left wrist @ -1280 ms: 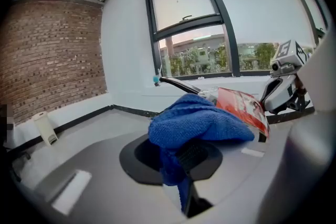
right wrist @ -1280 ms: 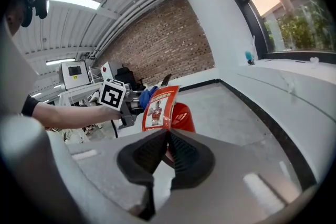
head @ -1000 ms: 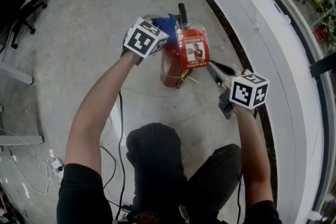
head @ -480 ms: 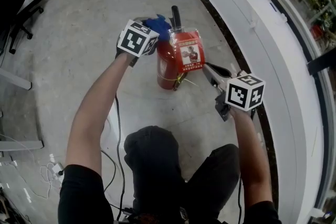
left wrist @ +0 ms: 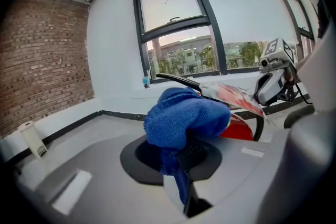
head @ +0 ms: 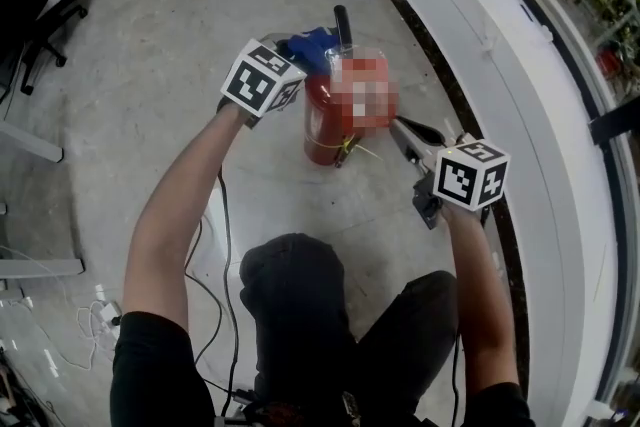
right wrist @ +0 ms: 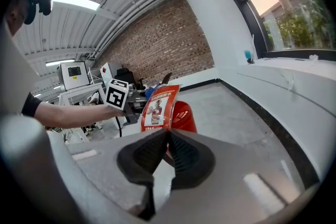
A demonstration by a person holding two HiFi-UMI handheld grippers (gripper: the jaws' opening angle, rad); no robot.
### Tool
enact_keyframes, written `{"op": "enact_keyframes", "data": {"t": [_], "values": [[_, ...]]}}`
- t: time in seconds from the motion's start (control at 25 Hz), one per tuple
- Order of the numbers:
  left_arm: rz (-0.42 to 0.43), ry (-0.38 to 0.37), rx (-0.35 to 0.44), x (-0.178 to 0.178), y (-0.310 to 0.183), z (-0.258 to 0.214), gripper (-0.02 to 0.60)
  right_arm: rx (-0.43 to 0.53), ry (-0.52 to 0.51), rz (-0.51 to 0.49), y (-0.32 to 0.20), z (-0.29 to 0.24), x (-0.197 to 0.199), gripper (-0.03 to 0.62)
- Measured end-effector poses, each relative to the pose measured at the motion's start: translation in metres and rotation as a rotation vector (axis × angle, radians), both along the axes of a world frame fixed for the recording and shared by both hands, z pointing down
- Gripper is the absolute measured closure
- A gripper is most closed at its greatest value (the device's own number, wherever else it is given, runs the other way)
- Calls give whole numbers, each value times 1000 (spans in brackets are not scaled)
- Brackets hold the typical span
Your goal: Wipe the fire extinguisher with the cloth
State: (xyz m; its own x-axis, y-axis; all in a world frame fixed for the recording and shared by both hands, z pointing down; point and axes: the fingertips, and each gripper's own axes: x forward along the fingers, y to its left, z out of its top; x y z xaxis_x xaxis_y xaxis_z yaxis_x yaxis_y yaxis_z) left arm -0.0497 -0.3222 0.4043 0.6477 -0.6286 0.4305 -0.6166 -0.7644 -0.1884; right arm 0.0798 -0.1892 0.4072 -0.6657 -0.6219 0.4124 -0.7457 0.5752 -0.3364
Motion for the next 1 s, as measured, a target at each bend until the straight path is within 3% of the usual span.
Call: {"op": "enact_keyframes", "data": {"t": [0.28,0.56,1.0], "values": [[-74,-26,29,-18,50,6,541,-3,-11,-5,1,0,-2,582],[-143,4,-97,-18,93,39,540,-12,-57,-6,2,-2,-3,582],[-117,78,-218,18,130,61,540,-32,-91,11,0,2,-4,582]]}}
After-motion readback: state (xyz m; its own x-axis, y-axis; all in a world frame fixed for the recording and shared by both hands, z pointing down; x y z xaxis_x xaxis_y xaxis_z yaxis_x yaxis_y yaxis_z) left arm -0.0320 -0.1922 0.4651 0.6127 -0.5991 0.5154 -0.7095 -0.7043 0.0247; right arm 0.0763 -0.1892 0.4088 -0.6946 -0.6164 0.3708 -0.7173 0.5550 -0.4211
